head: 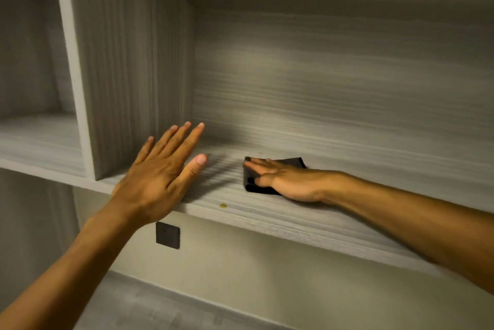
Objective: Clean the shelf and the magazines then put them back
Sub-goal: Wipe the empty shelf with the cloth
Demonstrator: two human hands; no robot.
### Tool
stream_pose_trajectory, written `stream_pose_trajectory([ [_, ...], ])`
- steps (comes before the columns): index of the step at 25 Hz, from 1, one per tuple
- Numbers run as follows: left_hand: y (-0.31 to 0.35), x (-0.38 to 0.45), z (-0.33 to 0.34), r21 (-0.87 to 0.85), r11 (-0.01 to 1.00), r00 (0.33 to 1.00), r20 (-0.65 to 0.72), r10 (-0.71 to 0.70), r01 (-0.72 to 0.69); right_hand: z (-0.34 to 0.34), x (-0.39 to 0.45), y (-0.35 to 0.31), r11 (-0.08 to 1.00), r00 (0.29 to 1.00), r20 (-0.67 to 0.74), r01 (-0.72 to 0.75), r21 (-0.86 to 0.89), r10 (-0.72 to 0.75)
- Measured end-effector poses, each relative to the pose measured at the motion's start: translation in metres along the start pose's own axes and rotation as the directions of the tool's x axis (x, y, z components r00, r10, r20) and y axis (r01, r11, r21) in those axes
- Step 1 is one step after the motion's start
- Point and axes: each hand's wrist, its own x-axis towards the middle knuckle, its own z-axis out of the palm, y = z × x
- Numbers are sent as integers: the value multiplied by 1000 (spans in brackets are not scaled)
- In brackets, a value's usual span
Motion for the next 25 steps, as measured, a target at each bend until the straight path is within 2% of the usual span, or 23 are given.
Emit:
stream_pose_trajectory([
  [3,2,-3,4,-3,1000,1000,4,-1,1,-4,16,16,997,1000,-7,19,68,-19],
  [6,4,1,4,-1,1000,1000,-20,-5,5,-22,40,39,1000,999,-36,28,-4,-29],
  [9,0,5,3,37,999,1000,2,-5,5,-33,72,35,992,989,-83,-128,-23,125],
  [10,-1,4,5,37,999,1000,10,-7,7,-31,79,32,989,987,-89,-139,-50,134],
  [14,-3,6,3,26,1000,1000,13,-11,10,-2,71,-12,984,995,-79,39,-173,-53],
  [18,-4,10,0,20,999,999,-24,-28,29,26,24,-71,938,964,5,261,-229,-267],
  [23,-8,1,2,1,1000,1000,20,-12,12,26,-54,-27,960,960,147,254,-114,-237],
  [25,-8,1,3,9,1000,999,35,-14,13,22,-75,-5,971,969,144,218,-101,-203],
])
